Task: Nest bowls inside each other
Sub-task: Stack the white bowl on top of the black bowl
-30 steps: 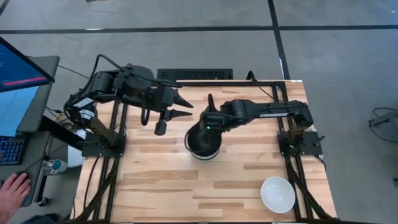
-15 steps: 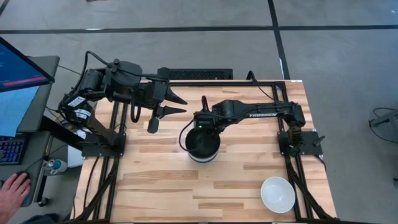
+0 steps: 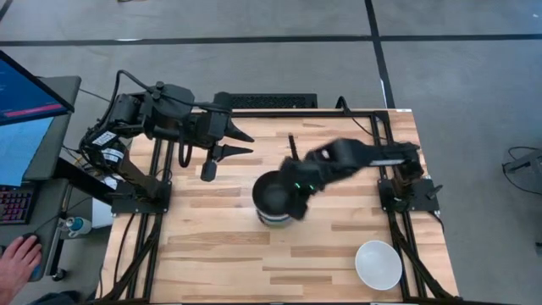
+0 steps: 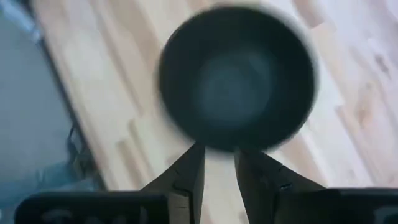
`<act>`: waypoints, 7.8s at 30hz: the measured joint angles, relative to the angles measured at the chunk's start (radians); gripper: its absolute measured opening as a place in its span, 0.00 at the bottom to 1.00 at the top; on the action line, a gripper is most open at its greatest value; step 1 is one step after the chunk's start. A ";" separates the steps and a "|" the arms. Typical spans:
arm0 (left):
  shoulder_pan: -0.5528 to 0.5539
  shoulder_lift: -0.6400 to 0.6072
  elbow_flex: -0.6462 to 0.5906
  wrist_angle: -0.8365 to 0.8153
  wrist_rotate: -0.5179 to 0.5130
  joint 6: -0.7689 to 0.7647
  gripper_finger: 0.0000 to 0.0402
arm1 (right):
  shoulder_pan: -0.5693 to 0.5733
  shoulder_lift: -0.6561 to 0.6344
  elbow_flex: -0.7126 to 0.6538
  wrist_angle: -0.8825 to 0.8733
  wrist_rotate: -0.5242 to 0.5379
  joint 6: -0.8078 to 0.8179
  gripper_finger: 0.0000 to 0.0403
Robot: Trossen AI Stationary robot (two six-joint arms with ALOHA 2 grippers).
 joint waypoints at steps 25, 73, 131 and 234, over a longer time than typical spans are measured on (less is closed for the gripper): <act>-0.071 0.004 -0.086 0.019 0.240 -0.041 0.24 | 0.630 -0.104 -0.031 -0.007 0.663 0.589 0.24; -0.112 0.041 -0.123 0.321 0.218 -0.094 0.24 | 0.826 -0.114 -0.630 0.019 -0.050 0.873 0.21; -0.110 0.041 -0.123 0.318 0.255 -0.022 0.24 | 0.735 -0.112 -1.041 0.539 -0.207 1.041 0.25; 0.250 -0.206 -0.005 -0.202 0.108 -0.130 0.24 | 0.015 0.245 0.033 0.132 0.071 -0.077 0.32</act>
